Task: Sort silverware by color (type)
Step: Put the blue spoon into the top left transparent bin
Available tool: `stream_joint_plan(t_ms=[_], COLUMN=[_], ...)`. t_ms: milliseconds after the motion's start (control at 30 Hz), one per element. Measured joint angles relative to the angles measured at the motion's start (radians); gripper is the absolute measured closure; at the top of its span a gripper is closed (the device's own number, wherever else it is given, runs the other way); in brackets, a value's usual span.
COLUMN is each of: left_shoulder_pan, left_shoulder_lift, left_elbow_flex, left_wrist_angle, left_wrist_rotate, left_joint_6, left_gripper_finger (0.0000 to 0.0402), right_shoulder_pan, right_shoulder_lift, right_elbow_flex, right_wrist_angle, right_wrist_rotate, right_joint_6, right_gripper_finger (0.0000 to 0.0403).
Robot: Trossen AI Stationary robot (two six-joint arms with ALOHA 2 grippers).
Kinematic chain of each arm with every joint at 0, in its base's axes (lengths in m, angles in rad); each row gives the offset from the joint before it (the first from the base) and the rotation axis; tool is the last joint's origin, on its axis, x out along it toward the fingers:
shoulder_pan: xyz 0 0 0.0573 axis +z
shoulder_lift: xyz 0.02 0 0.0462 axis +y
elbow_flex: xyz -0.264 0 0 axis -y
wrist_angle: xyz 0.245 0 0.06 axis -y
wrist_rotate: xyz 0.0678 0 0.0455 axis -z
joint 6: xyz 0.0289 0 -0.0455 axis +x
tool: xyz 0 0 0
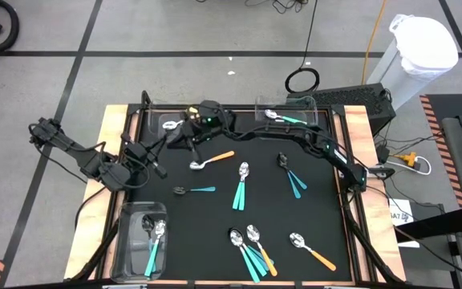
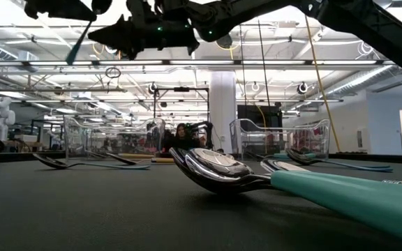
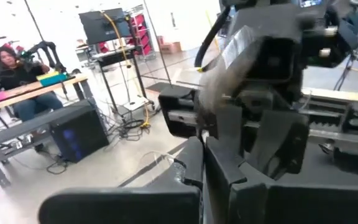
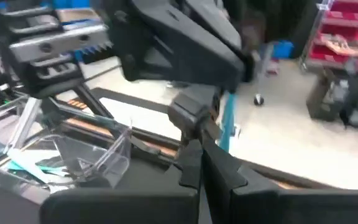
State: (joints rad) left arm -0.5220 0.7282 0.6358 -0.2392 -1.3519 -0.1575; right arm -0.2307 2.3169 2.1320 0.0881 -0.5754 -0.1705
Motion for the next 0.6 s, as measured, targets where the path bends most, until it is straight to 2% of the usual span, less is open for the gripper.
stream_joint_plan(t_ms=[167, 300, 467, 600], left_shoulder_pan=[0.009, 0.056, 0.202, 0.355], left_shoulder_lift=[-0.004, -0.004, -0.003, -0.003], left_elbow_flex=[0.025, 0.044, 0.049, 0.049], left_wrist_angle=[0.001, 0.000, -0.014, -0.052], left_wrist_rotate=[-0.026, -0.031, 0.117, 0.263], left_joint_6=[0.071, 0.158, 0.227, 0.233], left_gripper_finger=[0.0401, 0.0401, 0.0401, 0.0401], right_shoulder_pan=[-0.019, -0.045, -0.054, -0.025], right_shoulder_lift=[0.000, -0.012, -0.018, -0.017], right_elbow_flex=[0.000, 0.000, 0.000, -0.002], right_wrist_angle=[-0.069, -0.283, -0.517, -0.614], right_wrist_rotate=[0.131, 0.263, 0.286, 0.296], right_joint_6=[0.095, 0.182, 0.140, 0.133], right_gripper_finger=[0.0362, 0.0331, 0.0322, 0.0332])
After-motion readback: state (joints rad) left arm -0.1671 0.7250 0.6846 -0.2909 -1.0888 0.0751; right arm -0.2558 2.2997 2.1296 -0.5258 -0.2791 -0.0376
